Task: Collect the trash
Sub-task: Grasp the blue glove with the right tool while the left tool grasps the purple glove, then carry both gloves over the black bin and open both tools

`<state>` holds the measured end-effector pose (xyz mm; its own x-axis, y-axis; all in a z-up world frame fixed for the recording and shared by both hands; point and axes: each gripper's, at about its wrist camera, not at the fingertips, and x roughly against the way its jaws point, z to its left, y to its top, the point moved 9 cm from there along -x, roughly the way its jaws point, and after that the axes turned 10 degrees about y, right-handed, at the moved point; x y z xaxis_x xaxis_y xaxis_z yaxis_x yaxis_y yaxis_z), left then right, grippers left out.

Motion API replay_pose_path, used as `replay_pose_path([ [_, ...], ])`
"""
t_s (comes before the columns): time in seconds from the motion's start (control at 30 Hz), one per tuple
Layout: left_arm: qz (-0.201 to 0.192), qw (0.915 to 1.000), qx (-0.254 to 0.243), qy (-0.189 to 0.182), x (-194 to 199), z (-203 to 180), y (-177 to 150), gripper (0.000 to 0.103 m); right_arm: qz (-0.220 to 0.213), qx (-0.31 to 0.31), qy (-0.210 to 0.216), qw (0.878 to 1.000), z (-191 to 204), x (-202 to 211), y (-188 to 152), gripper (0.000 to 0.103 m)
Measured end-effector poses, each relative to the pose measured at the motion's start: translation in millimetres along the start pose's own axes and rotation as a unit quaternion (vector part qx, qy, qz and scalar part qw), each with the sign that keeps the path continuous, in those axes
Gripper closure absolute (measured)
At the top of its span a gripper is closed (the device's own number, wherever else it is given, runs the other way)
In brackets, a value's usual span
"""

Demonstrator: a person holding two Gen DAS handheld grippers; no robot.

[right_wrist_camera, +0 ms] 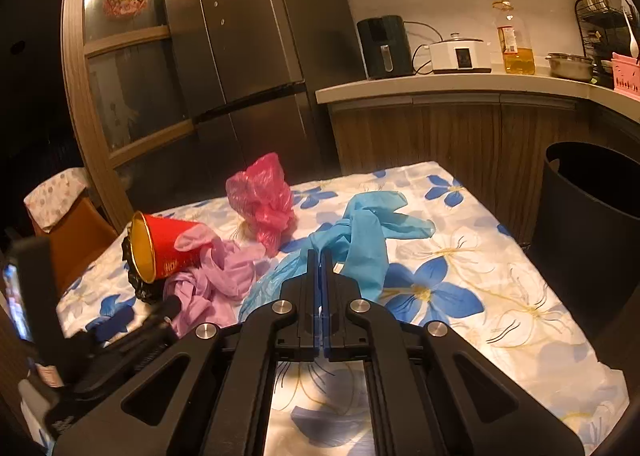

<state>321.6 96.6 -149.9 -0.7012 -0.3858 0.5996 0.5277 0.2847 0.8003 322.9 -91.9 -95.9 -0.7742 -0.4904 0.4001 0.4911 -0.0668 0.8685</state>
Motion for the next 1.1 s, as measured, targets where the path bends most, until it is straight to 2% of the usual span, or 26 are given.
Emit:
replay_pose_path([
  [0.1,0.032,0.9994,0.000,-0.014,-12,-3,-7,0.056,-0.004,-0.003,0.000,1.000,-2,5,3,0.101],
  [0.17,0.045,0.9988,0.002,-0.020,-16,-2,-11,0.075,-0.006,-0.002,0.000,1.000,-2,8,3,0.101],
  [0.2,0.050,0.9985,0.000,-0.024,-17,-3,-13,0.080,-0.007,-0.001,-0.001,1.000,-2,10,4,0.101],
  [0.27,0.053,0.9981,-0.005,-0.032,-17,-6,-15,0.096,-0.008,-0.001,0.000,1.000,-3,13,4,0.101],
  [0.33,0.052,0.9978,-0.005,-0.041,-14,-8,-16,0.101,-0.008,-0.002,-0.001,1.000,-4,17,5,0.101],
  [0.5,0.034,0.9962,0.017,-0.078,13,-5,-16,0.103,-0.011,0.002,-0.001,1.000,-5,26,7,0.101],
  [0.83,-0.036,0.9927,0.013,-0.115,92,2,0,0.103,-0.010,0.009,0.008,1.000,-4,48,4,0.101],
  [1.1,-0.071,0.9872,0.008,-0.143,130,-8,14,0.103,-0.022,0.010,0.008,1.000,-5,71,8,0.101],
])
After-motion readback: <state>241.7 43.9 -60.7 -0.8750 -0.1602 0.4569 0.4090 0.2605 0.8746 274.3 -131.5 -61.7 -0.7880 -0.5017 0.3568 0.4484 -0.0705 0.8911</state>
